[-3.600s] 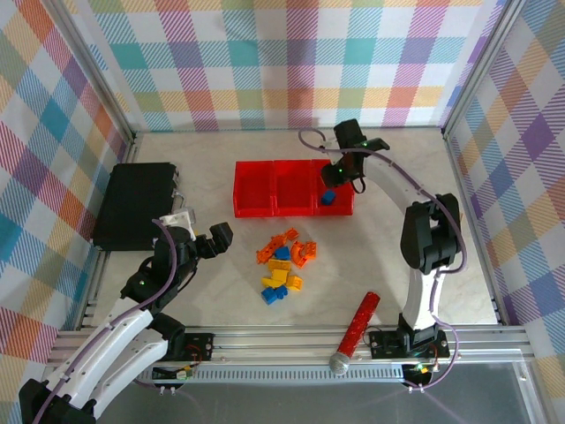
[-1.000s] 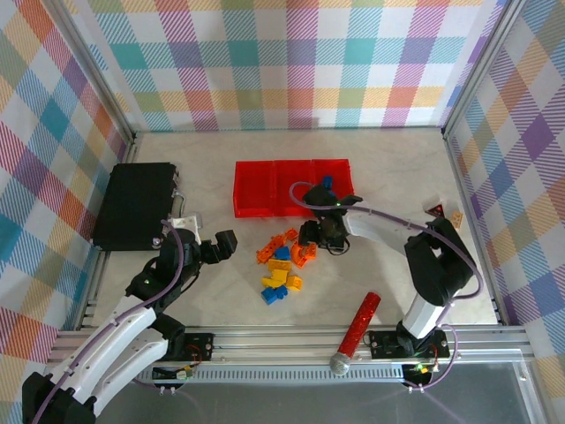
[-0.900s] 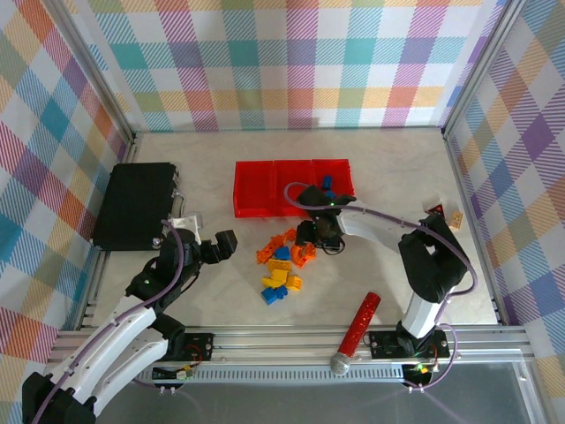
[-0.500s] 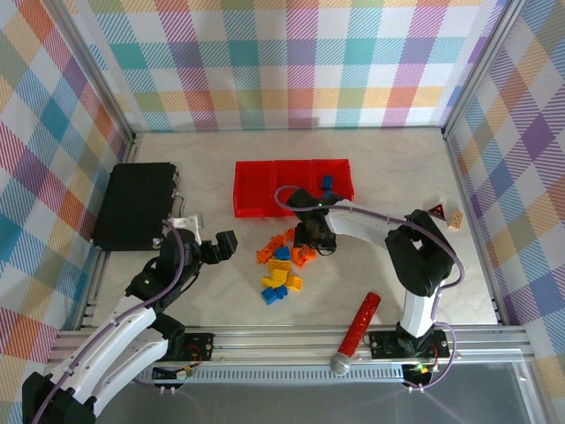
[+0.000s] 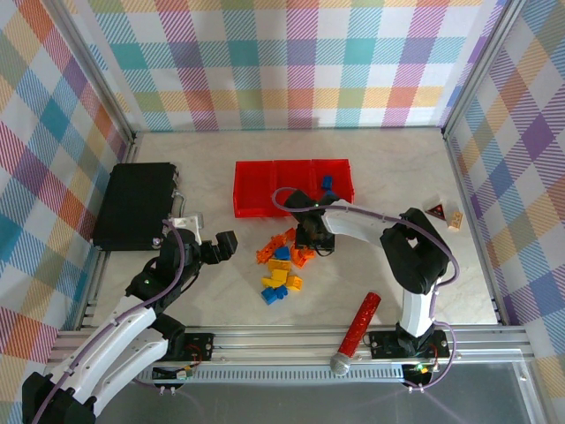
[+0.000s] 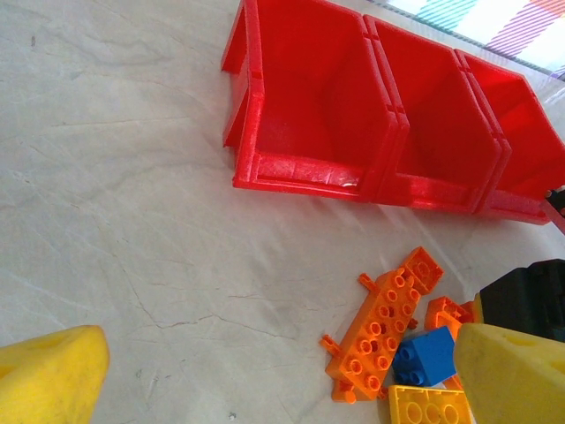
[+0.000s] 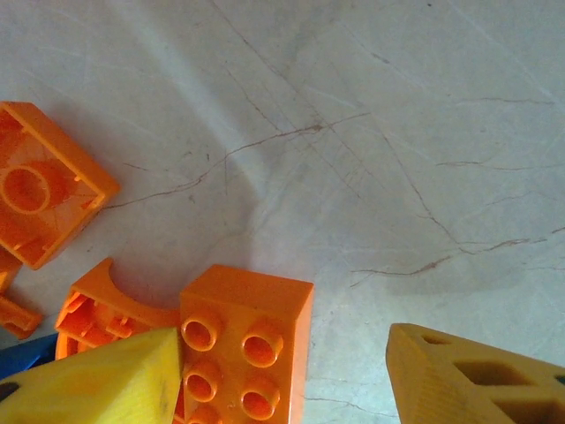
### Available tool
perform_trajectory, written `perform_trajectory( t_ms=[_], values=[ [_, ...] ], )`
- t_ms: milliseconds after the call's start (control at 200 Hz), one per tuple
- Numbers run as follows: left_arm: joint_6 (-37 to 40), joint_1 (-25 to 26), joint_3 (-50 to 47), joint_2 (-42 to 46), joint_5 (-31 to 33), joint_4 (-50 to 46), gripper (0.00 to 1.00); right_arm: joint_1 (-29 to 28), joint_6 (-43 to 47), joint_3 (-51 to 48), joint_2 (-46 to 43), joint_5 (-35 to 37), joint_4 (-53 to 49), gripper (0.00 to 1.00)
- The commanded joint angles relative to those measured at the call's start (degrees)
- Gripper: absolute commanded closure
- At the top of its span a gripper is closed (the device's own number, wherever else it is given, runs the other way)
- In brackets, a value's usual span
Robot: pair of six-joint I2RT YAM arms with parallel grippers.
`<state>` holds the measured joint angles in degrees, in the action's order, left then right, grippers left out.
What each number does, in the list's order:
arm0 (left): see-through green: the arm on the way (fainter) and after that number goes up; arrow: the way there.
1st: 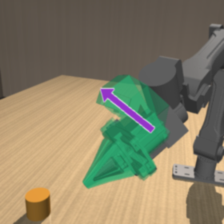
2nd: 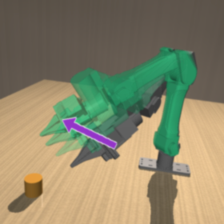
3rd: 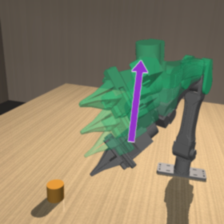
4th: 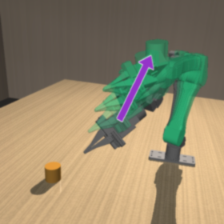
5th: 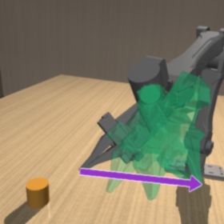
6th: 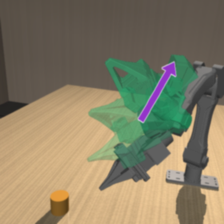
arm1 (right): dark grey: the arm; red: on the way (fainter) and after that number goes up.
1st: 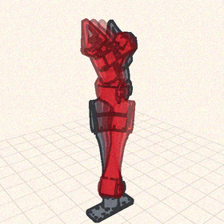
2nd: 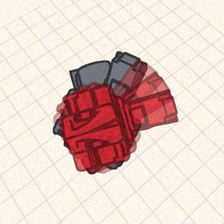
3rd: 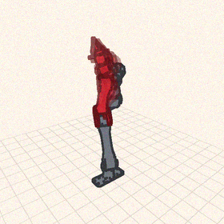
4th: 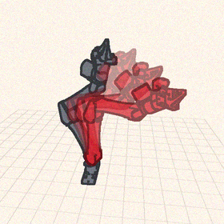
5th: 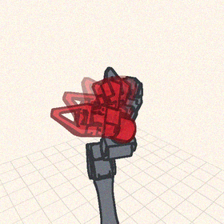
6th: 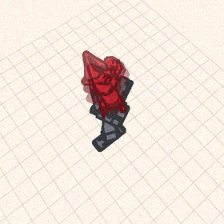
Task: Sort the legos into containers by color
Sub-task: Move the lego to the center of the table, then pick up the lego from the center of the table.
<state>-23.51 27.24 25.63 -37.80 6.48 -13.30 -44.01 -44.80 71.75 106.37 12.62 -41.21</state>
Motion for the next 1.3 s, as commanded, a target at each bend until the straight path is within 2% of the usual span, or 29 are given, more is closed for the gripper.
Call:
perform_trajectory(
  t_ms=[0, 310, 775, 1155, 1295],
  values=[
    [0.78, 0.51, -0.14, 0.44, -0.37, 0.56, 0.0, -0.24, -0.43, 0.5, 1.39, -0.06, -0.7, 0.38],
    [0.81, 0.5, -0.05, 1.13, -0.07, -0.32, 0.0, -0.08, 1.19, -0.34, 1.61, 3.07, -2.27, 0.42],
    [0.4, 0.47, -0.58, 0.79, -0.42, 0.59, 0.0, 0.26, 1.22, -0.89, -0.43, 2.65, -2.26, 0.43],
    [0.47, 0.47, -0.5, 1.05, -0.39, 0.29, 0.01, 0.28, -1.49, -1.6, 1.25, 2.59, -2.1, 0.42],
    [0.48, 0.52, -0.58, 1.17, -0.37, 0.2, 0.0, 0.32, -1.52, -2.04, 1.25, 2.93, -1.44, 0.45]
  ],
)
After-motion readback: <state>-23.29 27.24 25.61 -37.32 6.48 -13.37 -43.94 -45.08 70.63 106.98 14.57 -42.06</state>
